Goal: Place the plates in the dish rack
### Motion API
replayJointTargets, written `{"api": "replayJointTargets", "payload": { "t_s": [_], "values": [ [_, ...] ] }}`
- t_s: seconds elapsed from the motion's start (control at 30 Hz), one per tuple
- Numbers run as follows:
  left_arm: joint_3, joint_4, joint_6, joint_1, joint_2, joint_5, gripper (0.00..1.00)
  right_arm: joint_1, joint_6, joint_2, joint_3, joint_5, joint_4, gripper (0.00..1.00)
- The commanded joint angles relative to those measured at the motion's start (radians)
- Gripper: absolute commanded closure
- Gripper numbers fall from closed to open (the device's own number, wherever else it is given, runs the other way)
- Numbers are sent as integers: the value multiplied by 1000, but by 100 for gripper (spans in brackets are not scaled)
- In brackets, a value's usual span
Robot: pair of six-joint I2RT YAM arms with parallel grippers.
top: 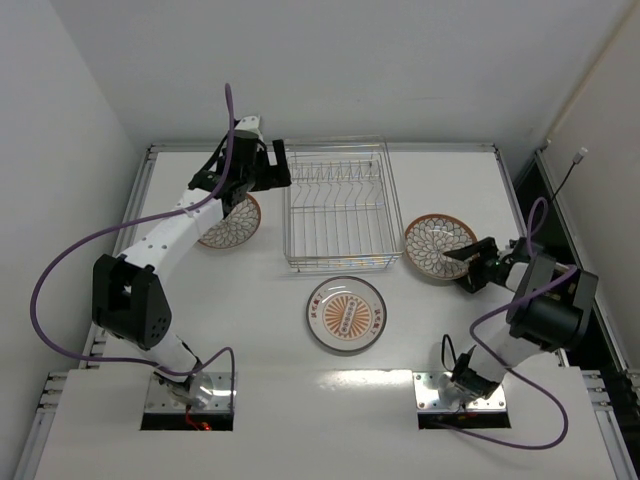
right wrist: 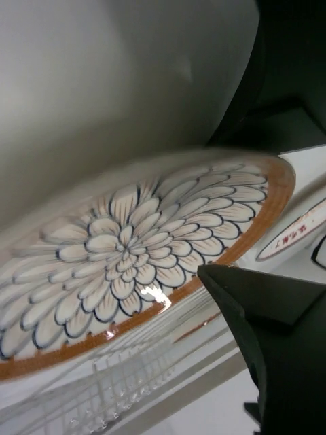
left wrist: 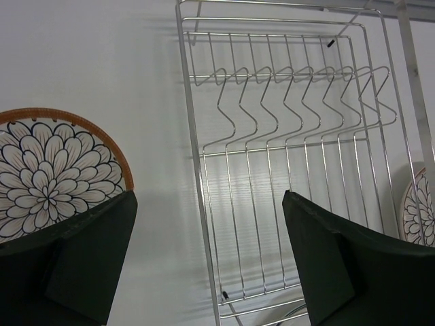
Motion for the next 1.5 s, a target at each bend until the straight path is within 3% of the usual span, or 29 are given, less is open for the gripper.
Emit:
{"api": "replayJointTargets", "payload": {
  "t_s": [0.0, 0.1, 0.13, 0.23, 0.33, 0.43, 0.6, 0.7, 1.1, 1.47],
  "values": [
    [47, 9, 8, 9, -8, 16, 13, 10, 83, 67, -1, -59, 190, 46],
    [47, 9, 17, 9, -8, 7, 13, 10, 136, 90, -57, -87, 284, 64],
    [47, 9, 17, 9, -17, -3, 13, 1, 152, 90, -68, -96, 310, 76],
    [47, 9, 17, 9, -17, -14, 13, 1, 152, 35, -79, -75, 279, 100],
    [47, 9, 17, 9, -17, -14, 13, -8, 126, -55, -88, -34, 213, 100],
    [47, 9, 17, 9, -17, -23, 13, -18, 97, -245, -72, 57, 92, 100],
    [47, 9, 17, 9, -26, -23, 13, 76, 23, -599, 62, 368, -102, 100],
    [47, 9, 17, 9, -37, -14, 13, 191, 11, -674, 163, 567, -188, 100],
    [47, 9, 8, 9, -28, 6, 13, 718, -183, -323, 712, 1176, -373, 100],
    [38, 9, 8, 9, -28, 30, 13, 946, -334, 8, 962, 1583, -395, 100]
  ]
}}
